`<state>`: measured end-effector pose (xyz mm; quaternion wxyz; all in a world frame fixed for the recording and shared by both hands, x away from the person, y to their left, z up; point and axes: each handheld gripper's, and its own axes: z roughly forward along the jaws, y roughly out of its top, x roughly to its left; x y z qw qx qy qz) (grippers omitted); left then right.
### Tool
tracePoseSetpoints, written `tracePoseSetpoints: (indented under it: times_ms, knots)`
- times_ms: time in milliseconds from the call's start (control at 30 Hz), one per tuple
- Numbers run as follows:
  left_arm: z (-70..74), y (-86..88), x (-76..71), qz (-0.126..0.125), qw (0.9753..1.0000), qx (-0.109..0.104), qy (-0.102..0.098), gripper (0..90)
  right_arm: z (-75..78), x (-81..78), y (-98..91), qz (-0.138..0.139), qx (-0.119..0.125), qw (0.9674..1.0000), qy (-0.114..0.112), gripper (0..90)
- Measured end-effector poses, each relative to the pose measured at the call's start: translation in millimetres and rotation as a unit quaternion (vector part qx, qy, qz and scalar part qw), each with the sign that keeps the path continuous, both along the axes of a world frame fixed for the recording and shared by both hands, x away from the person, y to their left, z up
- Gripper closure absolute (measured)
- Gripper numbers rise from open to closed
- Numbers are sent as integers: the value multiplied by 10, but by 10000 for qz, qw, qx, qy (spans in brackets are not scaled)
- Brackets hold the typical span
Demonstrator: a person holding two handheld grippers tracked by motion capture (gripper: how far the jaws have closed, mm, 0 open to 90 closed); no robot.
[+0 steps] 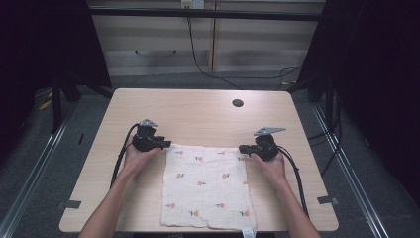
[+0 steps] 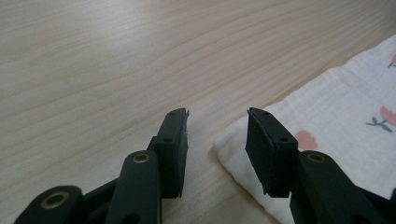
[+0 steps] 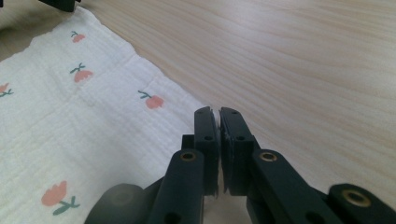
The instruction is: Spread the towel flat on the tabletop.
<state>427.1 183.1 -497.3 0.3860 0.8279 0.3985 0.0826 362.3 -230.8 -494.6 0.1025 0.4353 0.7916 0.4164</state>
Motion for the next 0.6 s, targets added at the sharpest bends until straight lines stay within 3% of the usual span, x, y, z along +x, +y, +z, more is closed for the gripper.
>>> tracePoseSetpoints:
  times_ms: [167, 333, 433, 500, 600]
  knots:
    - [-62, -6, 3, -89, 9999, -28, 42, 608, 1, -8, -23, -26, 29, 10000, 9, 867]
    - [-79, -58, -28, -250, 9996, -15, -87, 652, 1, -5, -32, -32, 63, 10000, 26, 867]
    - [-86, -112, -52, -409, 9991, 23, -118, 761, -5, 0, -28, -17, 77, 10000, 39, 867]
    - [-83, -154, -76, -449, 9986, 155, -238, 835, -3, 2, -32, 5, 135, 9999, 39, 867]
    - [-81, -165, -83, -476, 9986, 107, -184, 871, 1, 6, -46, 4, 173, 9998, 32, 867]
